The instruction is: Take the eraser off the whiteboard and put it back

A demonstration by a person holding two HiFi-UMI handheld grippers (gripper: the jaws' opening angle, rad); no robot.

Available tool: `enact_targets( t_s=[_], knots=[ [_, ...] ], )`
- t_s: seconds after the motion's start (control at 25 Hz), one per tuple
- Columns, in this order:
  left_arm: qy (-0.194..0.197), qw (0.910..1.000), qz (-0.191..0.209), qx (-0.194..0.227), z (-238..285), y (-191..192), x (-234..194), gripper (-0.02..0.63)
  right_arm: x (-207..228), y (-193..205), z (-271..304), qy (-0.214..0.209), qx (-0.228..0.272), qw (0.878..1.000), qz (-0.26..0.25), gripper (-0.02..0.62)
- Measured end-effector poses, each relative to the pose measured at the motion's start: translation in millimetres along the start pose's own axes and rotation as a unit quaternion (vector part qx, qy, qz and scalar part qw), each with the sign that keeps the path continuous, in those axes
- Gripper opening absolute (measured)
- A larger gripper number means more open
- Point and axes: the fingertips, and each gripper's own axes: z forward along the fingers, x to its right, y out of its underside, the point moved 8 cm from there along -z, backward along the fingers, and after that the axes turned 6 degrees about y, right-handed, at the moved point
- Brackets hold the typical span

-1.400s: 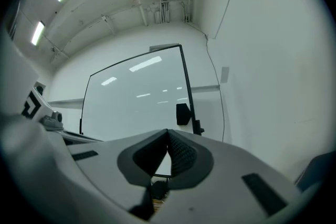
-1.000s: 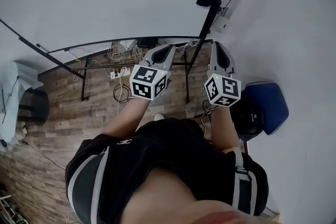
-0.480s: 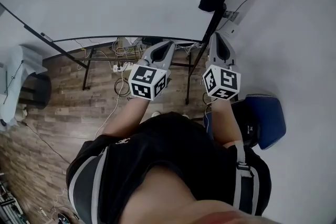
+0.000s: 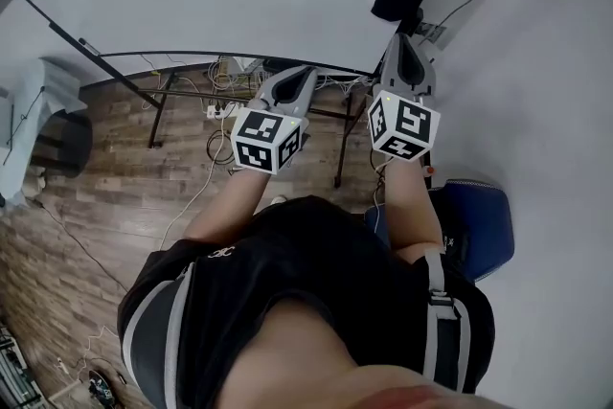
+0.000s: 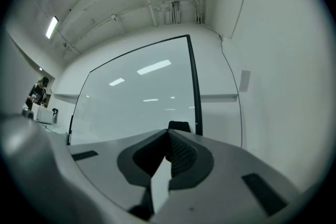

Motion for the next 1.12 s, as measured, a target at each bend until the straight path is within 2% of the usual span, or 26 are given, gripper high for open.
enact_targets(
  t_s=[0.36,0.44,0.48,0.68,0.88,1.12],
  knots=[
    [-0.011,0.9999,-0.004,-0.007,-5.8,4.8,-7.4,0.009,3.9,-5.3,38.8,0.04,0.0,0.999,-0.009,0.014],
    [-0.015,0.9998,-0.004,-0.007,-8.1,6.3,-9.0,0.009,5.6,-3.8,46.3,0.041,-0.004,0.999,-0.007,0.11],
    [-0.017,0.9998,-0.005,-0.007,-9.8,6.4,-9.8,0.009,5.8,-3.5,50.1,0.039,-0.008,0.999,-0.002,0.136],
    [-0.024,0.9997,-0.003,-0.005,-15.5,3.7,-12.1,0.009,5.9,-0.8,68.7,0.048,-0.032,0.998,0.01,0.199],
    [-0.031,0.9995,0.0,-0.003,-20.1,0.2,-16.2,0.009,6.5,4.8,85.4,0.06,-0.067,0.996,0.023,0.244],
    [-0.039,0.9992,0.002,-0.001,-22.1,-1.8,-23.1,0.009,4.1,11.2,105.3,0.05,-0.082,0.995,0.027,0.252]
  ],
)
